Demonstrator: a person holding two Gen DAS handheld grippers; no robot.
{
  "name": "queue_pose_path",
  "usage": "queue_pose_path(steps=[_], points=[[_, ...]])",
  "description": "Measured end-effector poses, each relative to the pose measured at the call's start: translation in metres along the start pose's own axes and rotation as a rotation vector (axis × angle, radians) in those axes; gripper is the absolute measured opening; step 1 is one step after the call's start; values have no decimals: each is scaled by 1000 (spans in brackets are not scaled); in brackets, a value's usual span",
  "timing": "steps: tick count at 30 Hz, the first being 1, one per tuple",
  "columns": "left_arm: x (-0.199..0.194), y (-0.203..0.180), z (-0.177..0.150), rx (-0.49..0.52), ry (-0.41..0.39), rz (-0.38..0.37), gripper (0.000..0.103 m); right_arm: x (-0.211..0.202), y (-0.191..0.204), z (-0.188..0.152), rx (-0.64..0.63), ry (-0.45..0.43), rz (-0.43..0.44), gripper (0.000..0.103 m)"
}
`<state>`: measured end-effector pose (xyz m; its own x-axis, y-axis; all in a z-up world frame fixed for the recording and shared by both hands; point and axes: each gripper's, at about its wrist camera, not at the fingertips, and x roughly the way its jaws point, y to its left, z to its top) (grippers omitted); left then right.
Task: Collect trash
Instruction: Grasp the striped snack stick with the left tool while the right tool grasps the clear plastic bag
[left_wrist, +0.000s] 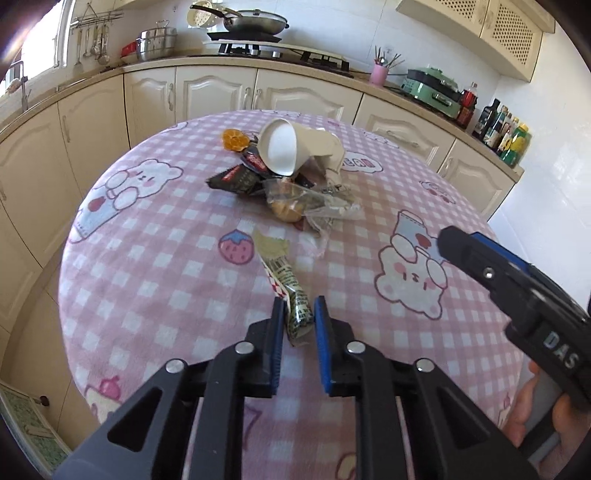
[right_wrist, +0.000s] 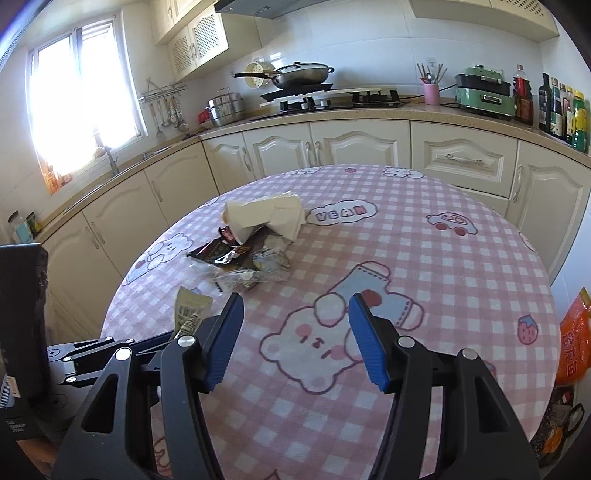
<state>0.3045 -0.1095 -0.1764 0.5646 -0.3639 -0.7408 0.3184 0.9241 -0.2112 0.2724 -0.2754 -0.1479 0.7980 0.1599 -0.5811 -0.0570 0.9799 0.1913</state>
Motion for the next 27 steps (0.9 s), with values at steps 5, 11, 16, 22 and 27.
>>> queue_pose_path(steps=[5, 11, 16, 22, 27], points=[[-29, 21, -9, -20, -51, -2, 15, 9, 27, -2, -36, 31, 34, 56], [-53, 60, -8, -81, -104, 70, 15, 23, 50, 5, -49, 29, 8, 57], [-58, 83, -2, -118, -125, 71, 15, 47, 61, 19, -51, 32, -36, 71], [-55, 99, 1, -135, -128, 55, 15, 77, 64, 28, -30, 69, -65, 69], [-54, 106, -1, -144, -127, 47, 15, 89, 45, 26, 38, 143, -37, 28]])
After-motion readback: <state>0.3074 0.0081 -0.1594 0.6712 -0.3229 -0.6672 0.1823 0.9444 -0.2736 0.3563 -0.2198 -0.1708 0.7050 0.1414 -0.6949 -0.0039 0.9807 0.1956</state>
